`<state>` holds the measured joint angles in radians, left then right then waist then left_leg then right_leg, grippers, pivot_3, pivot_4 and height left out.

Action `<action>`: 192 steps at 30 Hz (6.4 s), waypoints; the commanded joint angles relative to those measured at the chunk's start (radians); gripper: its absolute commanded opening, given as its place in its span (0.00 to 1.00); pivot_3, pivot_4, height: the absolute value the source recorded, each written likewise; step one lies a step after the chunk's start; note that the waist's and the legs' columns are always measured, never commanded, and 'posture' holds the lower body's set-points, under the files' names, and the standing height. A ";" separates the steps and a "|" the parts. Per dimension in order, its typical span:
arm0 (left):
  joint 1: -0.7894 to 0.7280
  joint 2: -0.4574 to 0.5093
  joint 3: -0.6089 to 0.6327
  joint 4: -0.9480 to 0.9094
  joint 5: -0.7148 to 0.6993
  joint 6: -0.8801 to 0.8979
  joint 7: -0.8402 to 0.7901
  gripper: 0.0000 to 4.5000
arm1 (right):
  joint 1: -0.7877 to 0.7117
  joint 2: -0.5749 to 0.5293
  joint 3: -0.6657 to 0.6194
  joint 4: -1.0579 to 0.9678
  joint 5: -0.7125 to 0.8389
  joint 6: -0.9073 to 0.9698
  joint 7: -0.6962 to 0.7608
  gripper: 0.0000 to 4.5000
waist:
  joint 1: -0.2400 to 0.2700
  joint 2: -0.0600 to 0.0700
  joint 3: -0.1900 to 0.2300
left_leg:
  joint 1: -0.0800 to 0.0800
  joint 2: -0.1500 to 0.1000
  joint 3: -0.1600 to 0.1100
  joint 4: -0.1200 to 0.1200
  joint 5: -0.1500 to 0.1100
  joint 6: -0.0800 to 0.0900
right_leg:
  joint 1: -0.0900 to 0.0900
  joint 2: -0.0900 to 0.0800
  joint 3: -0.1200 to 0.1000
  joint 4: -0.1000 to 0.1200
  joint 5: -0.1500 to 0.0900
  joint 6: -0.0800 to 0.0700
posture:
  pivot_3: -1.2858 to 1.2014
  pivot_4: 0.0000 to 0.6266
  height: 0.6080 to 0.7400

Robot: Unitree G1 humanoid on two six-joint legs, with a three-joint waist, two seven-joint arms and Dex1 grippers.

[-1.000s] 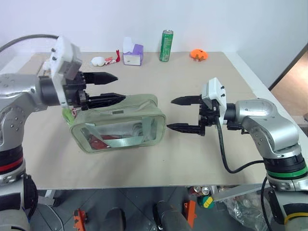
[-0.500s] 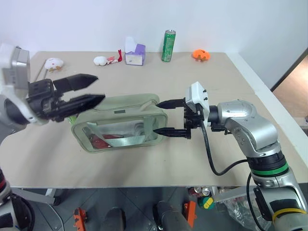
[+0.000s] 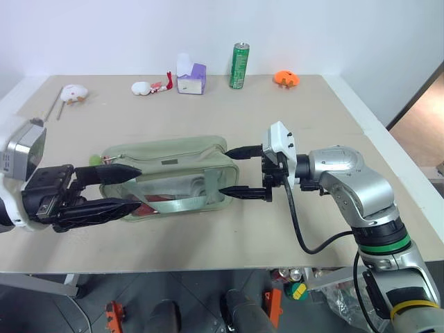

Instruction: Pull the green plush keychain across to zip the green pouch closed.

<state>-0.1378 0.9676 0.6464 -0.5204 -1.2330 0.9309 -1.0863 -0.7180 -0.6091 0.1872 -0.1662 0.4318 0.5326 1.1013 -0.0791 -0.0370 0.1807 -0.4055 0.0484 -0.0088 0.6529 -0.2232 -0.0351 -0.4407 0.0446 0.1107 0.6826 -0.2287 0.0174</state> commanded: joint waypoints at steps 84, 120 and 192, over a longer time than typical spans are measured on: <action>-0.073 -0.288 -0.144 0.505 0.225 -0.114 0.365 0.24 | 0.054 -0.117 -0.131 -0.101 0.034 0.020 -0.053 0.00 | 0.002 0.001 0.001 | 0.000 0.000 0.001 -0.002 -0.001 -0.003 | -0.001 0.000 0.001 -0.001 0.000 0.003 | 0.52 0.24 1.00; -0.306 -0.311 -0.118 0.472 0.207 -0.081 0.496 0.01 | 0.055 -0.112 -0.125 -0.102 0.028 0.020 -0.050 0.00 | 0.003 0.000 0.001 | -0.001 0.000 0.000 -0.002 -0.001 -0.003 | -0.001 0.000 0.000 -0.001 0.001 0.005 | 0.52 0.24 1.00; -0.470 0.068 -0.211 0.459 0.351 -0.029 -0.113 0.96 | 0.077 -0.123 -0.152 -0.162 0.042 0.048 -0.091 0.00 | 0.000 0.000 0.003 | -0.002 0.000 -0.001 -0.002 -0.002 -0.002 | -0.001 0.000 -0.001 -0.001 -0.001 0.004 | 0.52 0.24 1.00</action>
<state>-0.6290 1.0073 0.3936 -0.0404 -0.8646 0.9009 -1.1677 -0.6344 -0.7207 0.0758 -0.2919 0.4573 0.5870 1.0164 -0.0790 -0.0365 0.1840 -0.4074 0.0481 -0.0097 0.6507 -0.2255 -0.0369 -0.4419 0.0445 0.1098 0.6816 -0.2302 0.0212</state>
